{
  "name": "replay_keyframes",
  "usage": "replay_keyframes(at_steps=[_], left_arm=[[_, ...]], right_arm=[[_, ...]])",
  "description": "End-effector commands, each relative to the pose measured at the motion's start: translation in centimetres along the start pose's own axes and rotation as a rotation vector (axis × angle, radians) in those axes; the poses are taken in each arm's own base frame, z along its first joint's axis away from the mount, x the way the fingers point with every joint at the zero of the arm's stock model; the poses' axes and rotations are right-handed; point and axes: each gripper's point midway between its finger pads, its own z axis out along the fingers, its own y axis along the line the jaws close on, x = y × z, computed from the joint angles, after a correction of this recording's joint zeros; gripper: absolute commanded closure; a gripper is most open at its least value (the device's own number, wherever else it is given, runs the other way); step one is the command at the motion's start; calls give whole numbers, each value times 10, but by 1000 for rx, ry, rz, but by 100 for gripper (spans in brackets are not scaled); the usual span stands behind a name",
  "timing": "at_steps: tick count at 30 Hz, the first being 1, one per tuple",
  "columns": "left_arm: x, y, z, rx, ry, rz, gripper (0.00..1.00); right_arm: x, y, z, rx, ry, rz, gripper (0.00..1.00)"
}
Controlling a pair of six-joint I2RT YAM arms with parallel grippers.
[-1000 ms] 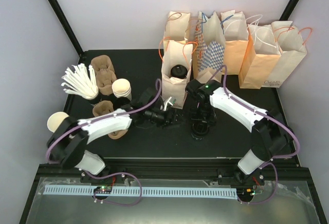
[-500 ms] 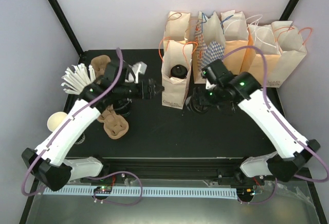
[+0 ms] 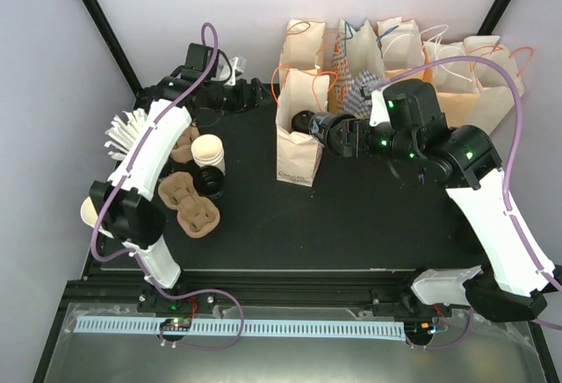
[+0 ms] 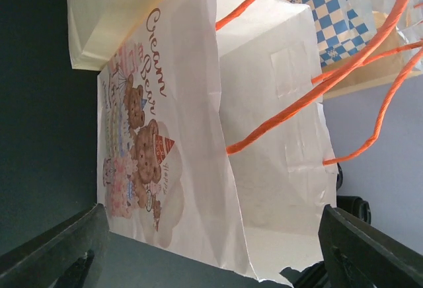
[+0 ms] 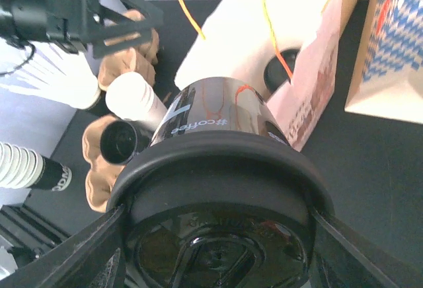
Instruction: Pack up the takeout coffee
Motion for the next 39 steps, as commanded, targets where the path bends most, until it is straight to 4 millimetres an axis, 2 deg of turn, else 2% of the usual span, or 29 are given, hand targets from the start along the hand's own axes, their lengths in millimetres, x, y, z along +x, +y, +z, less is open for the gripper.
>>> replay_keyframes(at_steps=[1, 5, 11, 14, 16, 20, 25, 28, 32, 36, 39], left_arm=[[-2, -17, 2, 50, 20, 56, 13], [2, -15, 22, 24, 39, 71, 17], [19, -12, 58, -49, 99, 113, 23], [19, -8, 69, -111, 118, 133, 32], [17, -3, 70, -156, 127, 147, 45], [18, 5, 54, -235, 140, 195, 71], [32, -4, 19, -242, 177, 267, 98], [45, -14, -3, -201, 197, 313, 98], [67, -28, -27, -115, 190, 341, 98], [100, -39, -36, -14, 228, 343, 98], [123, -49, -37, 75, 231, 348, 98]], right_arm=[[-32, 8, -3, -3, -109, -49, 38], [-49, 7, -2, 34, -151, -69, 38], [-68, 1, 3, 100, -194, -84, 38], [-72, 1, 7, 104, -199, -94, 38], [-73, 1, 9, 108, -200, -93, 38], [-73, -2, 10, 122, -200, -95, 38], [-68, -3, 3, 127, -178, -153, 38], [-59, -6, -9, 138, -153, -190, 38], [-51, -2, -28, 93, -156, -207, 39], [-53, 11, -45, 19, -190, -200, 40], [-50, 20, -45, -34, -159, -194, 41]])
